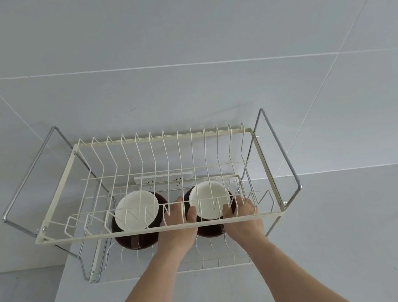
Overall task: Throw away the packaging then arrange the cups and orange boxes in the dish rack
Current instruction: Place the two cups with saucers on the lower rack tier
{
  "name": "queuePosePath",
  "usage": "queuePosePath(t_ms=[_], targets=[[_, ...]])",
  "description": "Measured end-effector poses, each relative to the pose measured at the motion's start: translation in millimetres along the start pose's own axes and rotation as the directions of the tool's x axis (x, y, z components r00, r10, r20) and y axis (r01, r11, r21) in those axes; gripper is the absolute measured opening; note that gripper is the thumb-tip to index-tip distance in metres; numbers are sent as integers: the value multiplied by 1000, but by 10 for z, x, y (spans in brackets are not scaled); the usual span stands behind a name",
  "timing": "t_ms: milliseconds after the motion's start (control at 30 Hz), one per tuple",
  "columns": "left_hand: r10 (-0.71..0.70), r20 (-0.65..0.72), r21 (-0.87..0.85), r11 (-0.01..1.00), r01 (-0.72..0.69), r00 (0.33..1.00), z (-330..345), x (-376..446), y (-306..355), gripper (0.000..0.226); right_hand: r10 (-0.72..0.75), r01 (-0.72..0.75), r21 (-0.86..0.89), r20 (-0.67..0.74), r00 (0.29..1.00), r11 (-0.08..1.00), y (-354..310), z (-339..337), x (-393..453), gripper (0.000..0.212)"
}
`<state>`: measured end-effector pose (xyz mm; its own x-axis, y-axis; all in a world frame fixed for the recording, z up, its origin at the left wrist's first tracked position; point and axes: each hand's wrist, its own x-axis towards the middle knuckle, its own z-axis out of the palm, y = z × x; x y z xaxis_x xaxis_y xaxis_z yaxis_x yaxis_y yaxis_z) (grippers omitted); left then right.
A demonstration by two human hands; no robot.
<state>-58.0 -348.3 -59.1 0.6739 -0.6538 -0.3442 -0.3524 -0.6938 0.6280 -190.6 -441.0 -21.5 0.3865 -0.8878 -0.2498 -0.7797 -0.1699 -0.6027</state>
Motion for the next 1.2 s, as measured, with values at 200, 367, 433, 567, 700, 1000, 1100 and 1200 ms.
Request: queuePosePath(t_ms=[200, 367, 433, 567, 700, 1000, 1100, 1200], targets=[[281, -89, 340, 910, -236, 956, -214, -331, 95, 45, -199, 199, -167, 15, 980, 966, 73, -12, -148, 42], [391, -46, 477, 817, -323, 919, -333, -572, 142, 56, -391, 387, -374, 68, 918, 843, 95, -116, -310, 56], [401, -36, 525, 787, -324, 915, -347, -620, 113, 58, -421, 416, -415, 85, 903, 809, 91, -177, -399, 55], [479, -15, 611, 699, -371, 878, -341, -764, 40, 65, -478, 482, -467, 137, 868, 741, 146, -232, -596, 54], [518, -28, 646, 662, -380, 855, -386, -980, 42, 69, -530, 507, -518, 118, 840, 689, 160, -287, -798, 56], [482, -2, 639, 674, -370, 876, -436, -1438, 10, 67, -529, 520, -532, 152, 835, 668, 235, -489, -1240, 63], [491, -11, 641, 672, -371, 871, -439, -1592, -5, 67, -525, 511, -542, 145, 839, 667, 300, -519, -1378, 65], [492, -25, 640, 677, -364, 870, -431, -1733, -26, 66, -519, 509, -548, 153, 841, 664, 367, -550, -1492, 64]])
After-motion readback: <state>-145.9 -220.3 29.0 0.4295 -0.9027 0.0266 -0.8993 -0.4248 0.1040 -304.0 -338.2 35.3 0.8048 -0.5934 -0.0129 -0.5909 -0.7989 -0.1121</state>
